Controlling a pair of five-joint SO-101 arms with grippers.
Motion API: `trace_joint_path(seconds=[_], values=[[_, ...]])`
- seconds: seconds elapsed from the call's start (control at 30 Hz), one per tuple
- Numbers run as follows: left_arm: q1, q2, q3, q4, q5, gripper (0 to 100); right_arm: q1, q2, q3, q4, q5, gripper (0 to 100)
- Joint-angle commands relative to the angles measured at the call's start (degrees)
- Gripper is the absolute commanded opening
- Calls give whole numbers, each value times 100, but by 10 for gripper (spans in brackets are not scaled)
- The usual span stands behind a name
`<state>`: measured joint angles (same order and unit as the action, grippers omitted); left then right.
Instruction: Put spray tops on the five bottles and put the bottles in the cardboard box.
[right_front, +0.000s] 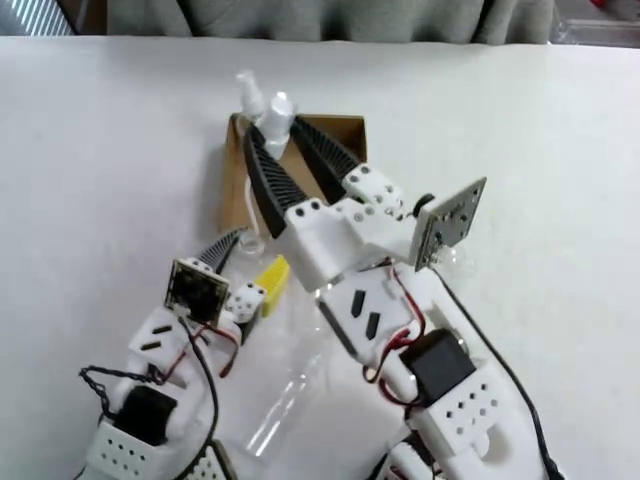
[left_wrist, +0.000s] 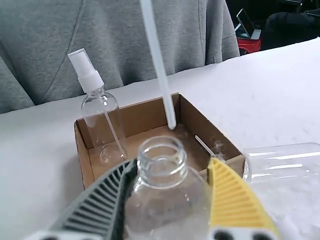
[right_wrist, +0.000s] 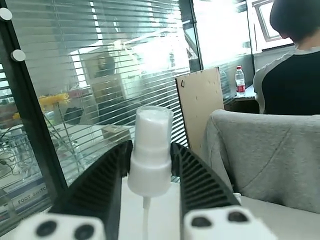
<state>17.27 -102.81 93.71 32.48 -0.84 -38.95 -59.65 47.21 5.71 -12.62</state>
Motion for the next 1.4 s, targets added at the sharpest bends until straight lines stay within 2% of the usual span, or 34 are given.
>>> trace_joint_path(seconds=[0.0,0.2,1.17,1.37], values=[[13,-84,-79,-158,18,20,-48,-110,-62,-127,-53,15],[13,-84,-79,-158,18,20,-57,-110,-26,-101,-325,15],[4,-84,-88,-167,18,20,-57,-171,1037,-136,-369,15],[4,-84,-88,-167,18,20,-251,-171,1327,-136,-343,15]])
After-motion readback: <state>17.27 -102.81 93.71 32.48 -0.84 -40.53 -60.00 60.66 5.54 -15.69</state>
